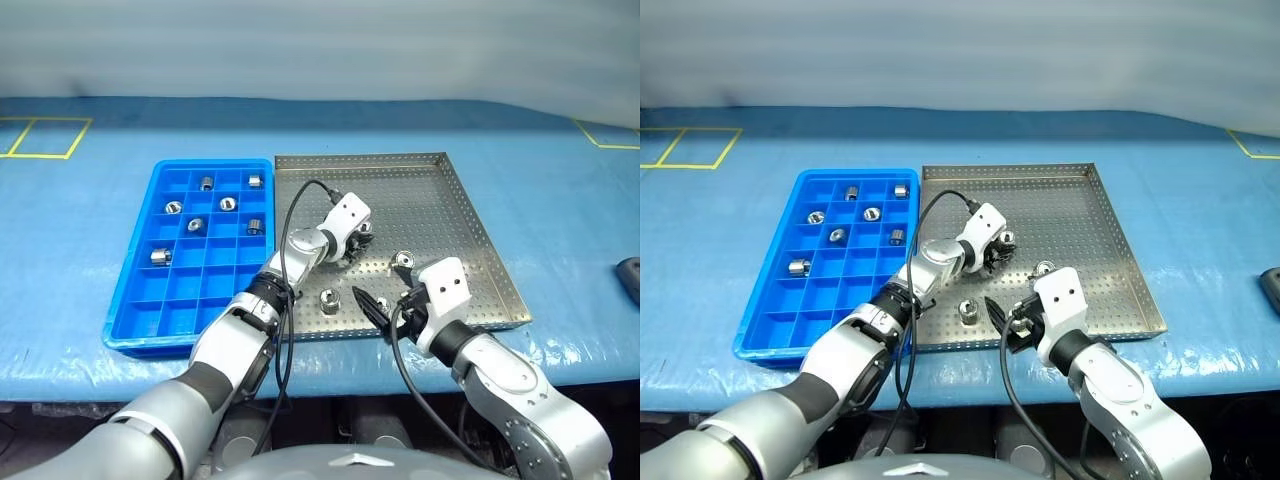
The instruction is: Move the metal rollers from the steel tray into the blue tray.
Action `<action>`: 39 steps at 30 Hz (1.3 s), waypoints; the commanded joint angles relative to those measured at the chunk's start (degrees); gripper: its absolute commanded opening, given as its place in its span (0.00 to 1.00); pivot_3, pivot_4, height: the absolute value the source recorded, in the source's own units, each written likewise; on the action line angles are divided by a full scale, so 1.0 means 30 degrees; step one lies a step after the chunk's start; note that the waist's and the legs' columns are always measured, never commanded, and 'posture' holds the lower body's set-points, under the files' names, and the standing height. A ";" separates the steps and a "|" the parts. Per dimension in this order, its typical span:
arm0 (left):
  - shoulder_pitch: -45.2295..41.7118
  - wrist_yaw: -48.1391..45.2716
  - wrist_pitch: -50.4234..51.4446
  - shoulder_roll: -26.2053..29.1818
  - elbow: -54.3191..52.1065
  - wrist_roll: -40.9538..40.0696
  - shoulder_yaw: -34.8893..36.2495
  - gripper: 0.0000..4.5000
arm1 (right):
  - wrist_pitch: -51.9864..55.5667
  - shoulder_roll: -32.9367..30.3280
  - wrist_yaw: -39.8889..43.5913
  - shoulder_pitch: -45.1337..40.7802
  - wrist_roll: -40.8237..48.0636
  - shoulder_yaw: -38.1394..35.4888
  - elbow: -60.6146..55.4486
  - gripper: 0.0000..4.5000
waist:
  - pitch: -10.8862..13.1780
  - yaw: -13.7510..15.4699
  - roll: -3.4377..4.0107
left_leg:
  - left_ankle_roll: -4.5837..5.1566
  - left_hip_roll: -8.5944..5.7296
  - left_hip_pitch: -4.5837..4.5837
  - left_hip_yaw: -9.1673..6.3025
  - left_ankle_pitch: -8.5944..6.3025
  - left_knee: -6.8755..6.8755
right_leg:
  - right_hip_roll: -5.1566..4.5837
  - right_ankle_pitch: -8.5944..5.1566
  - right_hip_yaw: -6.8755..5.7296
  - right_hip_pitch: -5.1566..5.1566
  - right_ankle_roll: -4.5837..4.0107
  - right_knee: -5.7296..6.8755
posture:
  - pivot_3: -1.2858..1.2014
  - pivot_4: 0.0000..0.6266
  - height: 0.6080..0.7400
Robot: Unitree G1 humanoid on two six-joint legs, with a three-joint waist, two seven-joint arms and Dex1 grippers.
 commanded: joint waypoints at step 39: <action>1.6296 0.2881 1.4937 0.9964 -2.8853 -0.4567 0.7044 0.37 | -0.1436 -0.0625 0.5957 -0.8218 -0.0870 0.5339 0.5752 1.00 | 0.0011 0.3139 0.0017 | -0.0011 0.0021 0.0036 -0.0076 0.0001 -0.0025 | 0.0001 -0.0027 -0.0031 0.0005 -0.0042 0.0007 | 0.66 0.24 1.00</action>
